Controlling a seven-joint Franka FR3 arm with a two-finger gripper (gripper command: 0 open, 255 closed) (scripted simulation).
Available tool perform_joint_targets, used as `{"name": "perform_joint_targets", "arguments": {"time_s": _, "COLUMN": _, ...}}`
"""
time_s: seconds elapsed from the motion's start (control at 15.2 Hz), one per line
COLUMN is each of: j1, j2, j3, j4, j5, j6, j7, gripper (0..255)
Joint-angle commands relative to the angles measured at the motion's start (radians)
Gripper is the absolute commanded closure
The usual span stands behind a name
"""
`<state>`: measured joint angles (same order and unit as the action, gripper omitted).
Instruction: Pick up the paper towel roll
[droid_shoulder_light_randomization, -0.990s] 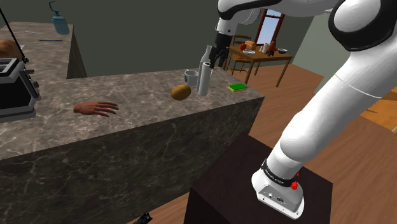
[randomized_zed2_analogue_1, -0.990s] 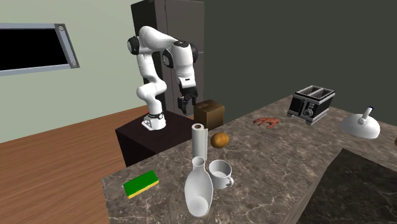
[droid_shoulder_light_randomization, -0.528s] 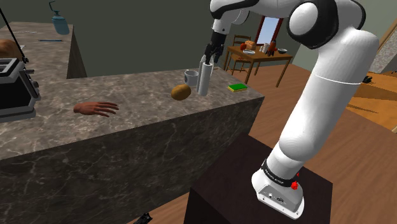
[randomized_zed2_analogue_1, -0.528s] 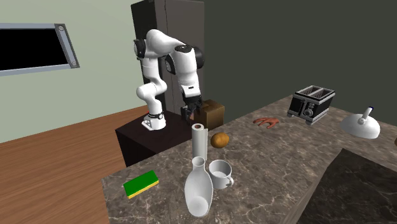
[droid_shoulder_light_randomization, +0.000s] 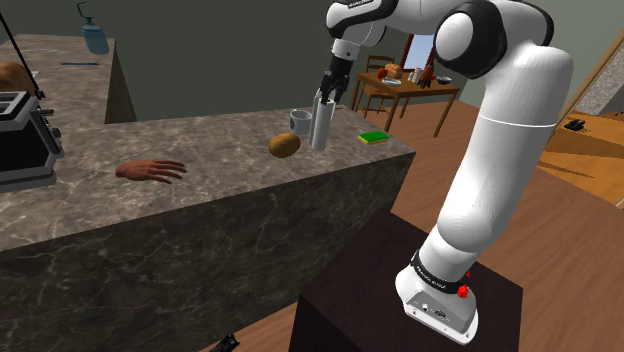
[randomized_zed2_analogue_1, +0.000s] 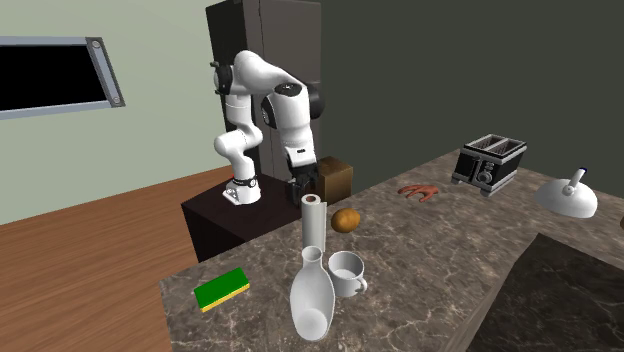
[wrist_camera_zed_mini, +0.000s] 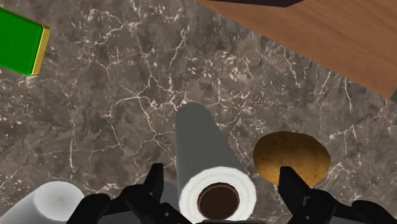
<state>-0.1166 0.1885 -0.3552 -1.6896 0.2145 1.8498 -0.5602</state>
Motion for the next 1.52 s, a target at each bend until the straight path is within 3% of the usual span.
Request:
{"name": "perform_joint_targets", "arguments": {"time_s": 0.0, "j1": -0.001, "j2": 0.008, "j3": 0.0, "j4": -0.027, "j5": 0.005, "j6": 0.034, "j7": -0.009, "gripper": 0}}
{"name": "perform_joint_targets", "arguments": {"time_s": 0.13, "j1": -0.001, "j2": 0.008, "j3": 0.0, "j4": -0.027, "j5": 0.005, "j6": 0.034, "j7": -0.009, "gripper": 0}}
{"name": "perform_joint_targets", "arguments": {"time_s": 0.2, "j1": -0.001, "j2": 0.006, "j3": 0.0, "j4": -0.028, "j5": 0.004, "j6": 0.033, "j7": -0.008, "gripper": 255}}
{"name": "perform_joint_targets", "arguments": {"time_s": 0.79, "j1": -0.001, "j2": 0.008, "j3": 0.0, "j4": -0.027, "j5": 0.005, "j6": 0.034, "j7": -0.009, "gripper": 255}}
{"name": "perform_joint_targets", "arguments": {"time_s": 1.45, "j1": -0.005, "j2": -0.002, "j3": -0.003, "j4": 0.094, "j5": -0.005, "j6": -0.095, "j7": 0.012, "gripper": 255}}
